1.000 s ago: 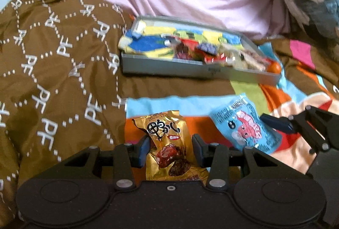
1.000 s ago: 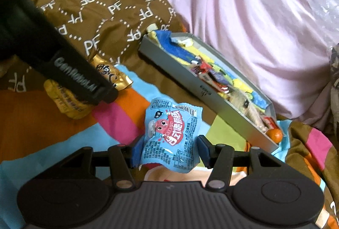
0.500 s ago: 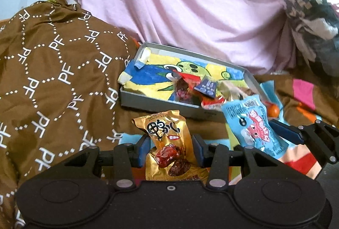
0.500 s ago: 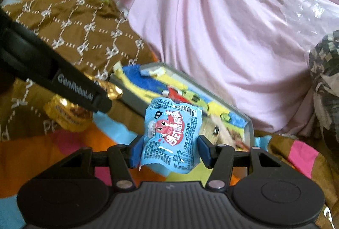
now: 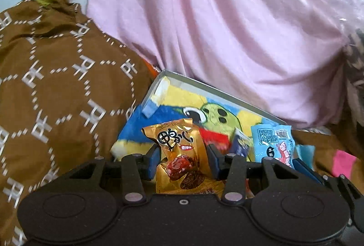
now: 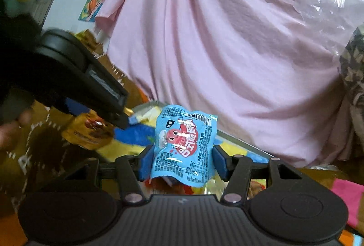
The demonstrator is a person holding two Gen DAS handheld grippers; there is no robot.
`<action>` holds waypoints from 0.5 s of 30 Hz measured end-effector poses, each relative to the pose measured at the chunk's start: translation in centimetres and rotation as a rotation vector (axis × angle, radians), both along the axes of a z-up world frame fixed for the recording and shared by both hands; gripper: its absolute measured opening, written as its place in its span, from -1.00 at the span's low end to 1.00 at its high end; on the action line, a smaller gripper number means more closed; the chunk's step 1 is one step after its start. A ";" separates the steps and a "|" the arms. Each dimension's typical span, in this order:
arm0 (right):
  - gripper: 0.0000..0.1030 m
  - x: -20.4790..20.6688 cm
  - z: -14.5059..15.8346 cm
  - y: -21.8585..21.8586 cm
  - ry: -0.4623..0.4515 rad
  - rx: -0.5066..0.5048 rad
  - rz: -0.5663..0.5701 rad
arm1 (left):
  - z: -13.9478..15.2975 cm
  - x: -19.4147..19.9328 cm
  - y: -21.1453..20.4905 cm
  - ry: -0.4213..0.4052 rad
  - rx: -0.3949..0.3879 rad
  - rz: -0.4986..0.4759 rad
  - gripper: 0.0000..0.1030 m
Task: Organize snacks
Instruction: 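Lift both packs and carry them over the grey tray, then lower both packs into the tray and open both grippers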
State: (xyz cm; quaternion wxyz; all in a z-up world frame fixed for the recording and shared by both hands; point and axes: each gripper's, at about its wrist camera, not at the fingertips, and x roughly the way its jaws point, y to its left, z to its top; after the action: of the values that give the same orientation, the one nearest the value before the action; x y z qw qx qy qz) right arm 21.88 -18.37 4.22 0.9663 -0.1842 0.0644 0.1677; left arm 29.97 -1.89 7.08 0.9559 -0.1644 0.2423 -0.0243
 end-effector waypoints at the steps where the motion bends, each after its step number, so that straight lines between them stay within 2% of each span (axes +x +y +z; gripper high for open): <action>1: 0.17 0.6 -0.1 -0.1 -0.003 0.017 0.007 | -0.1 0.8 -0.2 0.003 0.011 0.003 -0.10; 6: 0.17 3.3 -0.7 -1.0 -0.005 0.110 0.008 | -1.3 4.0 -0.9 0.039 0.040 0.017 -0.10; 12: 0.18 6.4 -1.8 -2.5 0.047 0.202 -0.003 | -2.9 6.5 -1.2 0.087 0.035 0.032 -0.10; 15: 0.19 7.3 -2.1 -3.0 0.074 0.253 0.004 | -3.4 7.0 -1.5 0.093 0.070 0.030 -0.10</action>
State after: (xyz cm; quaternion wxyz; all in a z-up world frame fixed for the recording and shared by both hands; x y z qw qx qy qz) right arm 29.19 -21.37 2.07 0.9784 -0.0547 0.0783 0.1832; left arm 36.99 -3.40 3.72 0.9491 -0.1353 0.2845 0.0064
